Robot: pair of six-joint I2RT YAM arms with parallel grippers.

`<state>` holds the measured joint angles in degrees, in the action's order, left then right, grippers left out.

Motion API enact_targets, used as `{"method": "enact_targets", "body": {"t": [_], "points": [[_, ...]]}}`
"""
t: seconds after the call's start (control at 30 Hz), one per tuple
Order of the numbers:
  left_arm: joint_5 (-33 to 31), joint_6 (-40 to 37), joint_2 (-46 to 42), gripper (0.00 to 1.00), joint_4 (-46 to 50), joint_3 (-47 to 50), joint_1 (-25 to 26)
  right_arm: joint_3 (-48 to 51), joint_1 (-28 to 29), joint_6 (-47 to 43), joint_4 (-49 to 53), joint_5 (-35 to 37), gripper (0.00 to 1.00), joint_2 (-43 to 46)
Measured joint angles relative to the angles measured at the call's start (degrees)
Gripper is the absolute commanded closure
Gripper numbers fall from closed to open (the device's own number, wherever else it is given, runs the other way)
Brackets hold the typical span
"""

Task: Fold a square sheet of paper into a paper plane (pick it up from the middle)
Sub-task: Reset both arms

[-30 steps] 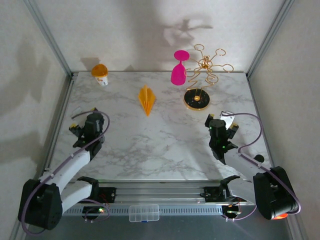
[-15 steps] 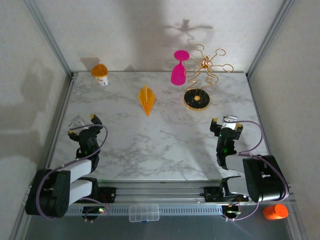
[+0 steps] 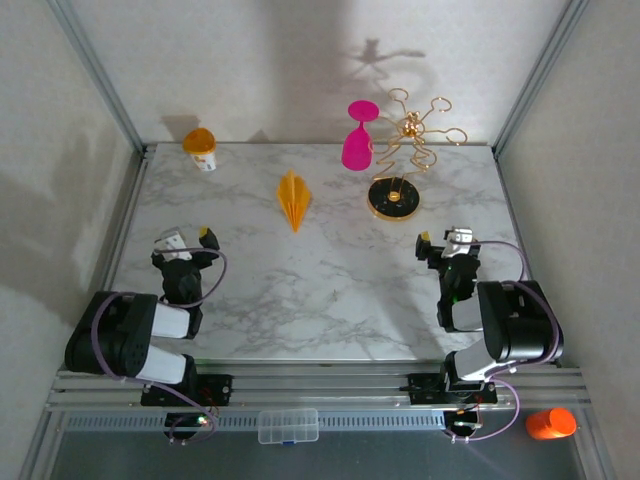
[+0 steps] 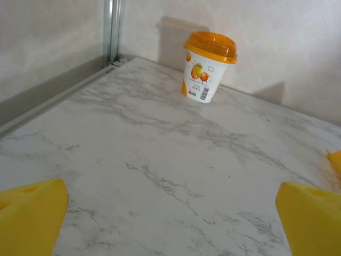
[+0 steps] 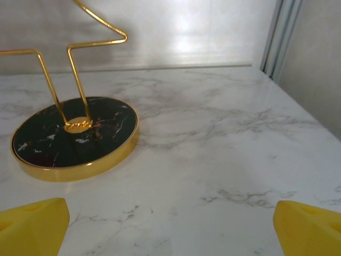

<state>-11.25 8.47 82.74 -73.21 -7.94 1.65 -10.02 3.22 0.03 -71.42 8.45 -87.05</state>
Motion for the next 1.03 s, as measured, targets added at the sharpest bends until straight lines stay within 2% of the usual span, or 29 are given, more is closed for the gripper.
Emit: {"method": "enact_targets", "body": {"t": [0.3,1.03], "points": [[-1.4,-1.1,3.2,0.01,1.4,-5.6,1.6,-1.0,-1.2,0.8,-0.9,-2.1,0.01,-1.2],[1.3,-4.0,5.2,0.01,-0.1,-5.0,2.4,-1.3,-1.5,0.8,-0.9,-2.7,0.01,-1.3]]}}
